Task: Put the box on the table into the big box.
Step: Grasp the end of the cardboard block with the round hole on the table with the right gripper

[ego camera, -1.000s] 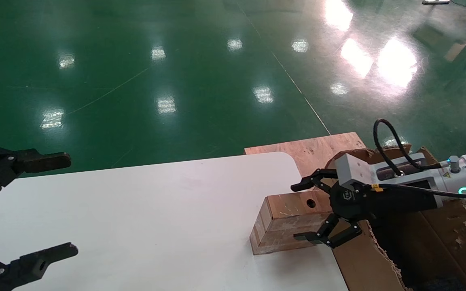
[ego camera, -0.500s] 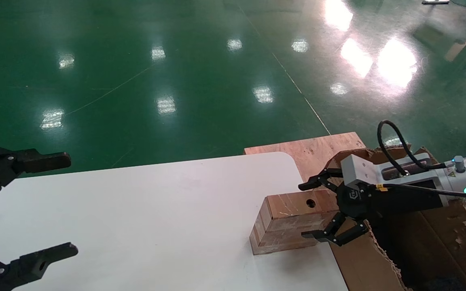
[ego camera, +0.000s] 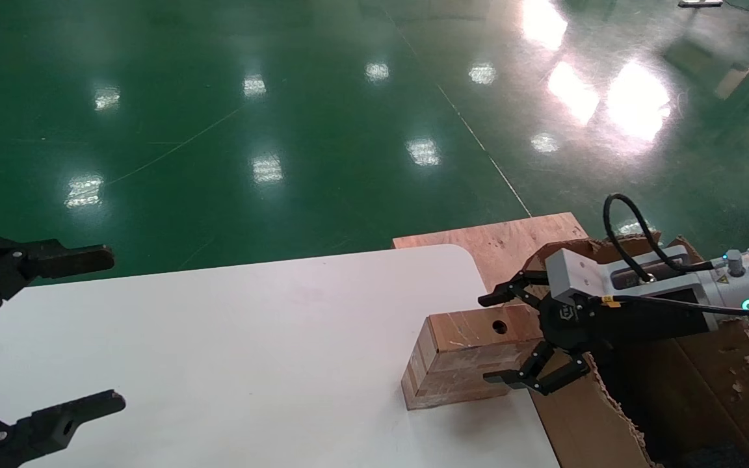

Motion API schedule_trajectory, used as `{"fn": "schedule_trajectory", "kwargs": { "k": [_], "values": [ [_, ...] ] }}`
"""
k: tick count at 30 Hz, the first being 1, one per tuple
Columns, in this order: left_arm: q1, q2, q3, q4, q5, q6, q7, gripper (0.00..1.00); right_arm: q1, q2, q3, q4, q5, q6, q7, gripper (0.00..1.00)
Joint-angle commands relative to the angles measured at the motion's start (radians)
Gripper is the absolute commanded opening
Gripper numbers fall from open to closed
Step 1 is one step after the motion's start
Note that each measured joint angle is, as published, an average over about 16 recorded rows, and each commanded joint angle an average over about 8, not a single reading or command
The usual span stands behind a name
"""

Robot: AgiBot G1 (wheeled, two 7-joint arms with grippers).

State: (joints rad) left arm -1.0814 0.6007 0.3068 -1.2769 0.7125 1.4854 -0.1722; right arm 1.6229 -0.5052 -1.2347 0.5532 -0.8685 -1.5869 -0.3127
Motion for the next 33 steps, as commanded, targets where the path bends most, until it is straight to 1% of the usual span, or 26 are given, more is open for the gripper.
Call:
{"fn": "schedule_trajectory", "kwargs": {
  "k": [1,6,7,29,33],
  "values": [
    [0.000,0.000,0.000,0.000,0.000,0.000,0.000,0.68,0.000,0.000,0.002,0.001,0.000,0.000,0.000,0.00],
    [0.000,0.000,0.000,0.000,0.000,0.000,0.000,0.06,-0.002,0.001,0.004,0.002,-0.001,0.000,0.001,0.00],
    [0.000,0.000,0.000,0.000,0.000,0.000,0.000,0.00,-0.002,0.001,0.004,0.003,-0.001,0.000,0.001,0.00],
    [0.000,0.000,0.000,0.000,0.000,0.000,0.000,0.00,-0.005,0.002,0.008,0.005,-0.003,0.002,0.003,0.00],
    [0.000,0.000,0.000,0.000,0.000,0.000,0.000,0.00,-0.006,-0.001,0.005,0.014,0.000,0.006,0.014,0.00]
  ]
}}
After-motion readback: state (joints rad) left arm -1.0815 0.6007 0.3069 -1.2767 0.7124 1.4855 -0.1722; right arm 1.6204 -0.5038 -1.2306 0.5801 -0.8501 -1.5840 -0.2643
